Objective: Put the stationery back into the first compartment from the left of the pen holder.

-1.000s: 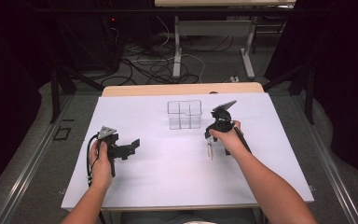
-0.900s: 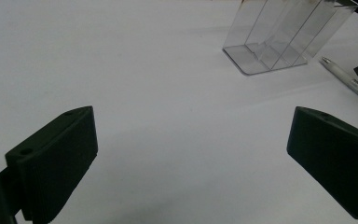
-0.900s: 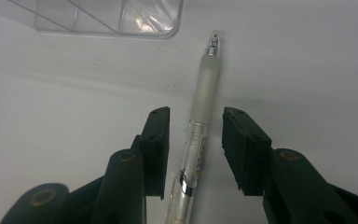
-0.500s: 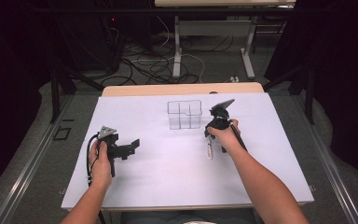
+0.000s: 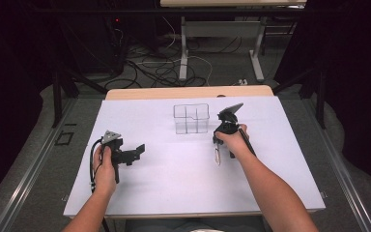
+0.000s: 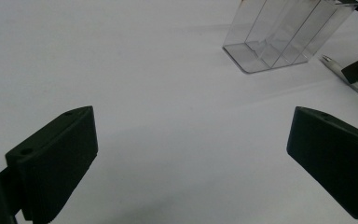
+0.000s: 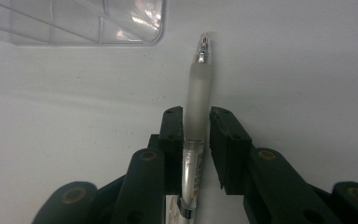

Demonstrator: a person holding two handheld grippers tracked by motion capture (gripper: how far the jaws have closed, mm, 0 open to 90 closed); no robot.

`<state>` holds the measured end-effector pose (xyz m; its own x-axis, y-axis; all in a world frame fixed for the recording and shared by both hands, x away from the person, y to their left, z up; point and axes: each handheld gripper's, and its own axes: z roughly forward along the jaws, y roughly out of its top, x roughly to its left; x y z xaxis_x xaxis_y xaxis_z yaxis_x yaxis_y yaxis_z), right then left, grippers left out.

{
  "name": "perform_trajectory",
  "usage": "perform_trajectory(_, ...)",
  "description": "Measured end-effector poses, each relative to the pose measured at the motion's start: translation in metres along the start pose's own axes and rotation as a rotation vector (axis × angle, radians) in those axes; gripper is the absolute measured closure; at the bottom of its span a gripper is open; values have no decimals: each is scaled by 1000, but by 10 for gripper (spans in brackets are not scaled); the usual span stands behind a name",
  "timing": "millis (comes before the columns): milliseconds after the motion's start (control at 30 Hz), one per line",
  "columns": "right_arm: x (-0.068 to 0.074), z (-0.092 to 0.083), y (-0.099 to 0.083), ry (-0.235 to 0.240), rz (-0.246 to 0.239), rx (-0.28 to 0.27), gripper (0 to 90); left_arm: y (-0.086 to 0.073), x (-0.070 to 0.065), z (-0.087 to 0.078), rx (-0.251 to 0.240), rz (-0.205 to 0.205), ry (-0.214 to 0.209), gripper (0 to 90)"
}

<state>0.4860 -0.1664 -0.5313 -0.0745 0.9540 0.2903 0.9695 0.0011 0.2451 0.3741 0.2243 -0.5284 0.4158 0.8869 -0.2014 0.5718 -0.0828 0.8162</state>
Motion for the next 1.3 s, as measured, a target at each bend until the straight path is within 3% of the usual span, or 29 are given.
perform_trajectory(300,-1,0,0,4,1,11,784,0,0,0,2,-1,1,20)
perform_trajectory(367,0,0,0,24,31,2,787,0,-1,0,3,0,1,20)
perform_trajectory(467,0,0,0,23,35,3,790,-1,-1,1,-6,-1,0,20)
perform_trajectory(567,-3,0,0,11,16,15,793,-1,-1,1,-6,-1,0,20)
perform_trajectory(667,-2,0,0,35,38,1,794,0,-1,1,1,-1,-1,20)
perform_trajectory(800,-4,-2,1,17,27,35,795,0,-1,1,0,-1,-1,20)
perform_trajectory(867,-4,-2,0,29,44,26,795,0,-1,1,1,-1,-2,20)
perform_trajectory(1100,-6,-6,0,24,35,15,796,0,-1,1,-1,-2,-2,20)
perform_trajectory(1267,-7,-12,0,52,44,-6,796,-1,0,1,0,-3,-1,20)
perform_trajectory(1300,-9,-12,0,43,22,-9,796,-1,0,1,0,-3,-2,20)
